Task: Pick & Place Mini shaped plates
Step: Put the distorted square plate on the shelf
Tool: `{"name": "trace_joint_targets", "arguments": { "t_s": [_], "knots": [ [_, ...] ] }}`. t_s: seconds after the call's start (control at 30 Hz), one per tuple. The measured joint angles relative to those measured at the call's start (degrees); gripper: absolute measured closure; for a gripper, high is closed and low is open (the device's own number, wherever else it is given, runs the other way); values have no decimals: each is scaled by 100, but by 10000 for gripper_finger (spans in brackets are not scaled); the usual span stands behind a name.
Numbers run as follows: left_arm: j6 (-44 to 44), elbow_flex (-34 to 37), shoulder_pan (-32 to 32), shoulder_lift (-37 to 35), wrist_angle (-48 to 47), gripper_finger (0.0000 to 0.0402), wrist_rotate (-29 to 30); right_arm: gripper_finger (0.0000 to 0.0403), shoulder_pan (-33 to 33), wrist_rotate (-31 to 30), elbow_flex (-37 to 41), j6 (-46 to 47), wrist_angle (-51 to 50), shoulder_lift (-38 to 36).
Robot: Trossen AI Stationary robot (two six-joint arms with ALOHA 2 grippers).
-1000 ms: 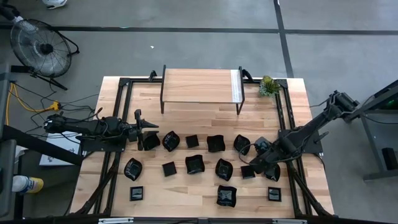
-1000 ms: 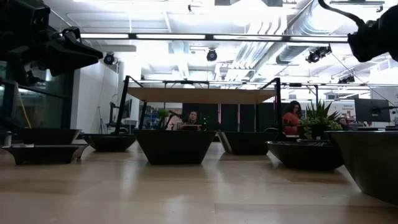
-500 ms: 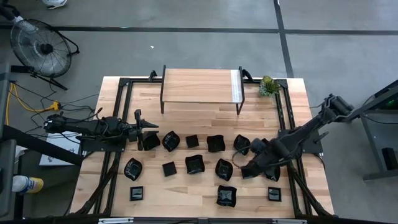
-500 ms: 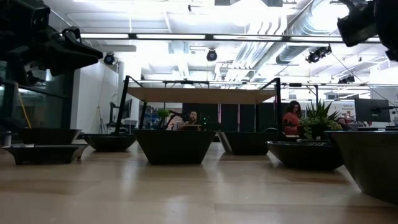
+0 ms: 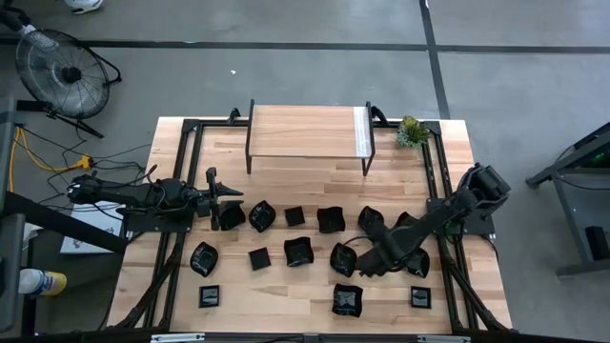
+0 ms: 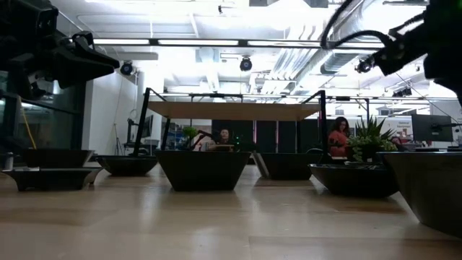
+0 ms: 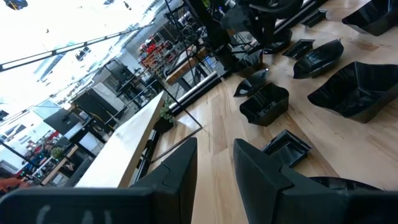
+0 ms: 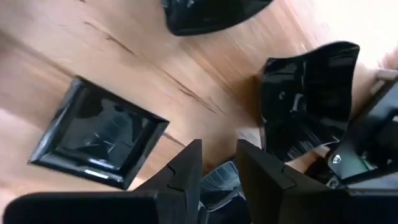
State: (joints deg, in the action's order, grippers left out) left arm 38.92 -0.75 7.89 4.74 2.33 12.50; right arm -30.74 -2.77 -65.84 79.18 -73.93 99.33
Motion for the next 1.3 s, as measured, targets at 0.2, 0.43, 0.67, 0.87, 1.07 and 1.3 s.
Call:
{"name": "trace_joint_targets", "arguments": {
  "t_s": [0.2, 0.43, 0.67, 0.87, 1.07, 1.3],
  "knots": [
    [0, 0, 1, -1, 2, 300, -1, 293, -2, -144, 115, 150, -150, 10],
    [2, 0, -1, 1, 0, 300, -1, 231, -4, -271, 436, 12, -135, 8],
    [1, 0, 0, 0, 0, 300, -1, 199, -4, -203, 724, 43, -89, 8],
    [2, 0, -1, 1, 0, 300, -1, 199, -4, -218, 957, -171, 406, 6],
    [2, 0, 1, 1, 0, 300, -1, 199, -4, -293, 1016, -223, 463, 6],
    [0, 0, 1, 1, 0, 300, -1, 230, -4, -327, 1016, -354, 437, 4]
  ]
}}
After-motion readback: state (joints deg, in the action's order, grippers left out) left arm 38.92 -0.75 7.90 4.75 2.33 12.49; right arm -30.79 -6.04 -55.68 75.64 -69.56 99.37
